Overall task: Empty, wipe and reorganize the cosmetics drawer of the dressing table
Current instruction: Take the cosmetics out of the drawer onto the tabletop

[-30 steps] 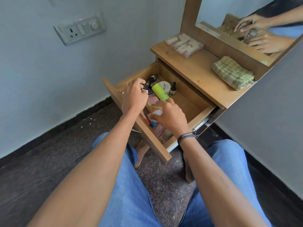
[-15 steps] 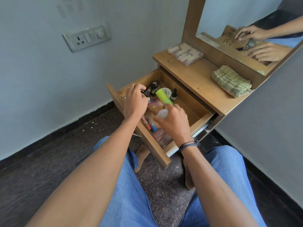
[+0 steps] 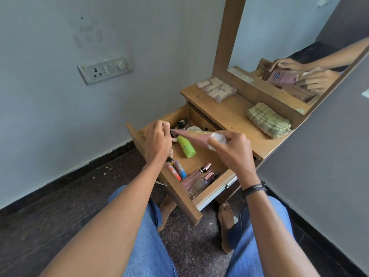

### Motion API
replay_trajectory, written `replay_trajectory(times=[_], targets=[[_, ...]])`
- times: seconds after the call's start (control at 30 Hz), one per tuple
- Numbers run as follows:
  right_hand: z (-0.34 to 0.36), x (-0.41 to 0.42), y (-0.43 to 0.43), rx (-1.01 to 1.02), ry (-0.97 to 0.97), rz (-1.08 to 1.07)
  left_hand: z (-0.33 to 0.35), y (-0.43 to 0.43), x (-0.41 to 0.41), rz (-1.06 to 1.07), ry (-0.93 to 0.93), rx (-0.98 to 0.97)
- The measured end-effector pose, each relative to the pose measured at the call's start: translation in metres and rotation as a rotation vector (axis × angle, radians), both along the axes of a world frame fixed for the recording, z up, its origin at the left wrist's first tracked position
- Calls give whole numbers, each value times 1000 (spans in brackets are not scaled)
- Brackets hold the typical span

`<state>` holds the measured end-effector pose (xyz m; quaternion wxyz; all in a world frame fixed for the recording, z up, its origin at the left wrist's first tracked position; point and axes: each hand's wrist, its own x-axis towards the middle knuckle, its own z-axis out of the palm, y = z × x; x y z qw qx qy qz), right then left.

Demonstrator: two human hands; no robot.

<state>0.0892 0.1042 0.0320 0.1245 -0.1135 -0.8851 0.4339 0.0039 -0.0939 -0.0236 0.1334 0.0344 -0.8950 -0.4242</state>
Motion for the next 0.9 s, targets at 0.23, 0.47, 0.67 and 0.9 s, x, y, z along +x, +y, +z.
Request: replay_trajectory(times=[0.23, 0.47, 0.67, 0.9], targets=[[28, -40, 48, -58, 204, -108, -5, 1, -3, -28, -9, -116], [22, -103, 73, -151, 324, -228, -4, 2, -4, -76, -71, -229], [1, -132, 77, -139, 358, -218, -8, 6, -8, -125, -113, -337], [-9, -152, 82, -40, 369, -242, -14, 5, -12, -109, -116, -282]])
